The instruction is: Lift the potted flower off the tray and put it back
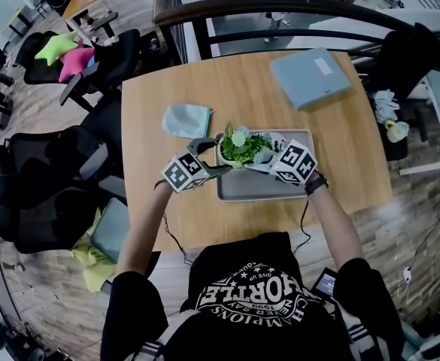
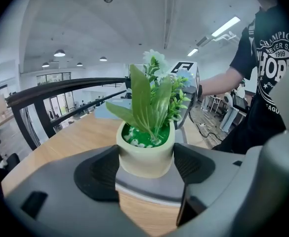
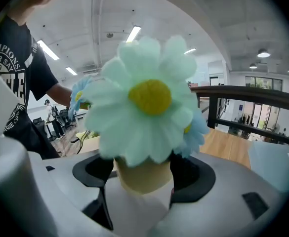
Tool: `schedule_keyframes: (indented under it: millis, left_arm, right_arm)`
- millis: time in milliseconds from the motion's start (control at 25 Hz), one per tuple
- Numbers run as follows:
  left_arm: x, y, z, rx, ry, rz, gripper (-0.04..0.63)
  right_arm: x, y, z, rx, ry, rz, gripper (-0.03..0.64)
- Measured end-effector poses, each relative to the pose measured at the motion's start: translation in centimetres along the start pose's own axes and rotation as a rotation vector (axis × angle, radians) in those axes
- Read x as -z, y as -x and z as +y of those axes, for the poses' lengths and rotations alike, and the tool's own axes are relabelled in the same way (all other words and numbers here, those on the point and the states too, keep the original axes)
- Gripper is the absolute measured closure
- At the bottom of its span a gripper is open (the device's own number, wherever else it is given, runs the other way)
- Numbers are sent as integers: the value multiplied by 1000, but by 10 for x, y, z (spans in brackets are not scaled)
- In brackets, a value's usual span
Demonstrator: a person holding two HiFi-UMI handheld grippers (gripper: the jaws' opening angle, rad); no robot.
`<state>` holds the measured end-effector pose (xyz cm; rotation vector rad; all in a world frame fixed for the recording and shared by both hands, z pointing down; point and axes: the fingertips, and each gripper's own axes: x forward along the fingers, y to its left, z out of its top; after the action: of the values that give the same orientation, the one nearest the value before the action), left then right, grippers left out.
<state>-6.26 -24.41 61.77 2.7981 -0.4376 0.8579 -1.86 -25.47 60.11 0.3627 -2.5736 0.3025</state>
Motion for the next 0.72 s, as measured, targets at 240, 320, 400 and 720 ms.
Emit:
schedule_keyframes:
  millis: [240, 320, 400, 720]
  left_arm:
    - [-17, 18, -14, 9, 7, 4, 233]
    - [-24, 25, -17, 9, -8, 9, 233]
    - [-30, 32, -21, 6, -28, 20, 233]
    - [-55, 58, -40, 3, -70, 17, 233]
  right_arm:
    - [-16, 15, 16, -8, -26, -16, 242]
    - [-24, 20, 20, 3, -26, -21, 242]
    - [-31, 25, 26, 17, -20, -18, 242]
    - [-56, 45, 49, 43, -13, -19, 242]
